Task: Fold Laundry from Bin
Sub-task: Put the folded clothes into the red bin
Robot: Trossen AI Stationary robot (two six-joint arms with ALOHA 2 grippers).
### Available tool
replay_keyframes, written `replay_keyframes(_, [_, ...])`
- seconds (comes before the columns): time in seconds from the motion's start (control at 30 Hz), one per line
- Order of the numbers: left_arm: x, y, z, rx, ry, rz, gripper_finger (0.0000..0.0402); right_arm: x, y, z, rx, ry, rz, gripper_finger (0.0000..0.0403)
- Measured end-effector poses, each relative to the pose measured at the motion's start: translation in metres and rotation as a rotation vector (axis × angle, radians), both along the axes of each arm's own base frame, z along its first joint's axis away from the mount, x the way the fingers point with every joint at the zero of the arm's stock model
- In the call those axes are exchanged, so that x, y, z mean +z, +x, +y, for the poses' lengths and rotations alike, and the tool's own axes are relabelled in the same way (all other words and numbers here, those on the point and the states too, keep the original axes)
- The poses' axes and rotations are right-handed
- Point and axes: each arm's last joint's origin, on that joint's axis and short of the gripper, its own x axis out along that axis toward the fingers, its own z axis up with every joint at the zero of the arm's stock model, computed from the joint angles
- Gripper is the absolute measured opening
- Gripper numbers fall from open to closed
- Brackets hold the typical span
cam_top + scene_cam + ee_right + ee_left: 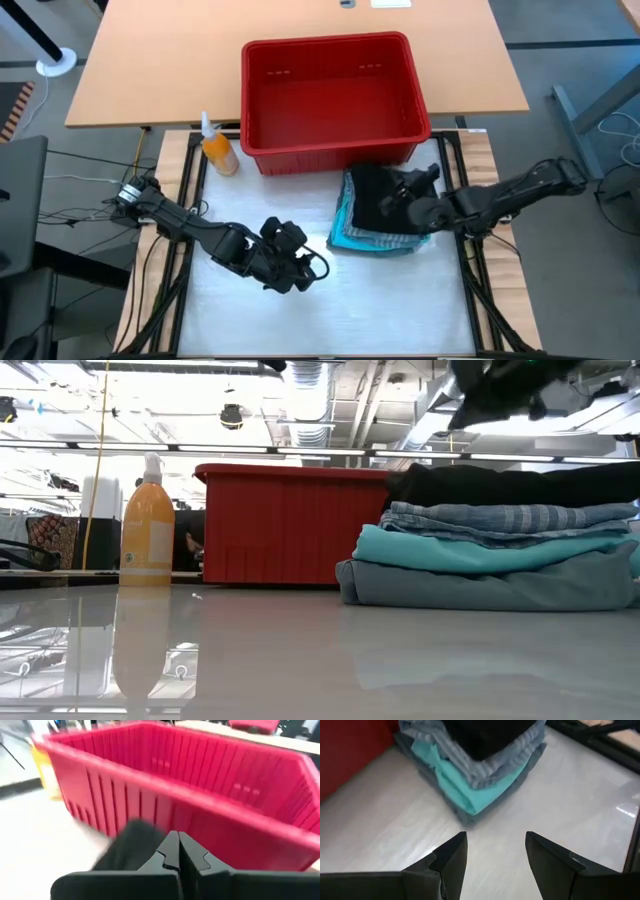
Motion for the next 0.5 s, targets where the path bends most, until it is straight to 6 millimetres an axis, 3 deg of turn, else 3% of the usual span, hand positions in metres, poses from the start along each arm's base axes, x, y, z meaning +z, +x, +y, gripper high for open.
replay_keyframes(0.13, [-0.006, -0.008, -0.009, 0.015, -0.001, 0.019, 0.0189, -0.033, 0.018, 0.004, -0.044, -0.018, 0.030, 0.0017])
replay_keyframes(0.33, [-0.036, -0.021, -0.021, 0.045, -0.069, 0.079, 0.0189, -0.081, 0.040, 0.001, -0.087, 0.020, 0.092, 0.0017])
replay_keyframes(0.43, [-0.047, -0.030, -0.029, 0.052, -0.096, 0.100, 0.0189, -0.093, 0.046, 0.000, -0.087, 0.059, 0.090, 0.0018])
replay_keyframes(0.5, [-0.047, -0.034, -0.035, 0.056, -0.091, 0.081, 0.0189, -0.090, 0.049, 0.000, -0.077, 0.053, 0.103, 0.0018])
